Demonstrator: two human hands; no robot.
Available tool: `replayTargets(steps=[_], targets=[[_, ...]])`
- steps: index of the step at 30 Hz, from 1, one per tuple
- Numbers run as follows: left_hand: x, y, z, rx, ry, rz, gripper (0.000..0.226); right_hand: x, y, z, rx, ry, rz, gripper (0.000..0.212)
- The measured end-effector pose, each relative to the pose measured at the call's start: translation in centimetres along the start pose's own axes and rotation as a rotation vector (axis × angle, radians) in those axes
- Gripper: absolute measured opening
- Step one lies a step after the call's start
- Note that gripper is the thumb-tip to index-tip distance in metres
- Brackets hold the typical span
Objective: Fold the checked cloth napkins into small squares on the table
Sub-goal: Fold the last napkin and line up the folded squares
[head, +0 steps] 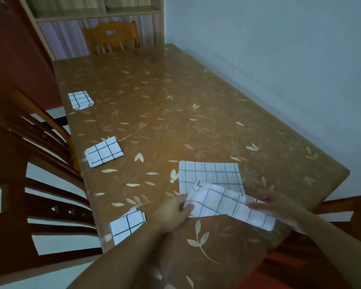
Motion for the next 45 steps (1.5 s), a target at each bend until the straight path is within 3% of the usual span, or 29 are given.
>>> replayTargets(steps=[4, 12, 15, 18, 24, 33, 45], targets=[[0.9, 1.0, -1.8, -0.157, 0.163, 0.151, 0.028, 2.8, -0.6, 0.6, 0.147, -0.059, -0.157, 0.040], [4.3, 2.1, -2.8, -0.295, 0.300, 0.229, 0.017, 9.3, -1.3, 3.4, 0.412, -0.147, 0.019, 0.021], [5.2, 1.2, -2.7, -0.380, 0.284, 0.140, 0.022, 10.2, -2.1, 5.4, 0.487, -0.235, 0.078, 0.018], [5.4, 0.1, -3.3, -0.295, 0.296, -0.010, 0.036, 10.5, -2.4, 6.7, 0.577, -0.308, 0.152, 0.013], [6.6, 0.4, -3.7, -0.054, 0.265, -0.123, 0.022, 10.0, -2.3, 6.6, 0.565, -0.277, 0.243, 0.021], [7.1, 0.1, -3.9, 0.101, 0.368, -0.092, 0.020, 10.2, -1.7, 6.5, 0.451, -0.321, 0.121, 0.007], [7.0, 0.4, -4.7, 0.247, 0.439, 0.117, 0.041, 10.5, -0.5, 7.1, 0.173, -0.251, 0.256, 0.046]])
Point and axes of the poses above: each hand's wrist, its own x-axis towards the middle knuckle, its own y-axis out of the back of the hand, z = x × y, the point moved 7 cm from there along x, towards the middle knuckle, and after that the axes turned 5 degrees about -x, right-handed, at the moved point
